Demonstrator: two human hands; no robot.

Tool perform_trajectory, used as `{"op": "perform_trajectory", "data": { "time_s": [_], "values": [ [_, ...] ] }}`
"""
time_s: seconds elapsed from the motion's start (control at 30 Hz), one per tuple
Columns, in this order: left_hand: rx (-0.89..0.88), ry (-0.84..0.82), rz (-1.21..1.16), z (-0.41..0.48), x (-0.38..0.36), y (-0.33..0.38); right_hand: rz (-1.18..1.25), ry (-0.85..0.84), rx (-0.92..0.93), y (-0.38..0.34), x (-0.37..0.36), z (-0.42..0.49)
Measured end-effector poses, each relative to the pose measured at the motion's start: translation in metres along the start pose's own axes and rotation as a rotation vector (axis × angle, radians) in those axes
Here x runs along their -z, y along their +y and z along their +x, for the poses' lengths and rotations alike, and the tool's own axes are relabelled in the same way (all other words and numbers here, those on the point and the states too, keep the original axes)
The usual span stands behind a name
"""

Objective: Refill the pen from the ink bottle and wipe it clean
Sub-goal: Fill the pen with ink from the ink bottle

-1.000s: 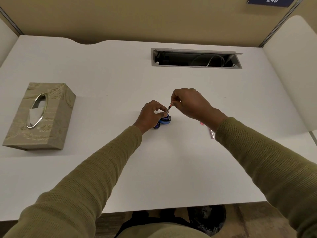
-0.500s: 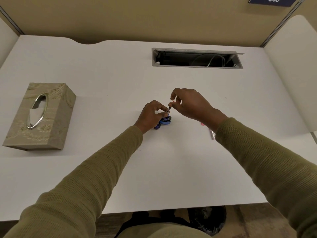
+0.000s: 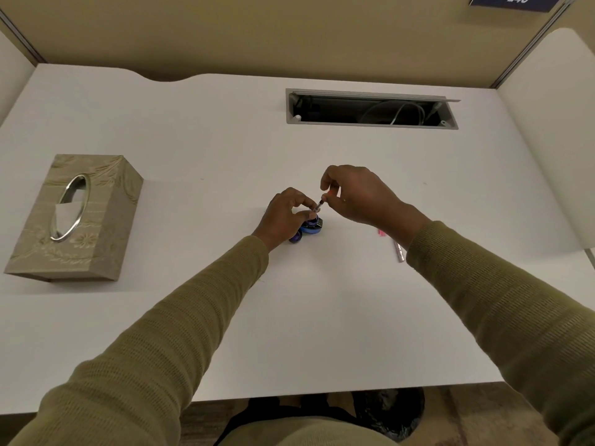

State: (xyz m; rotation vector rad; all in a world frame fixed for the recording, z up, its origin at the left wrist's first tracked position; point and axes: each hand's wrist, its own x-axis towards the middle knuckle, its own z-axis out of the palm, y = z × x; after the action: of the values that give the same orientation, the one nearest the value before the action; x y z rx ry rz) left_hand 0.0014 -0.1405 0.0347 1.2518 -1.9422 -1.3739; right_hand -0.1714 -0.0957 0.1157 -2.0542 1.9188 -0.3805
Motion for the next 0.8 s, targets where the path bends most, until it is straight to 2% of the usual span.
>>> {"op": "perform_trajectory", "data": {
  "time_s": [0.8],
  "values": [
    [-0.004, 0.003, -0.011, -0.0002, -0.0015, -0.0055, -0.049, 0.029, -0.031, -0.0019, -0.001, -0.0018]
  ]
}}
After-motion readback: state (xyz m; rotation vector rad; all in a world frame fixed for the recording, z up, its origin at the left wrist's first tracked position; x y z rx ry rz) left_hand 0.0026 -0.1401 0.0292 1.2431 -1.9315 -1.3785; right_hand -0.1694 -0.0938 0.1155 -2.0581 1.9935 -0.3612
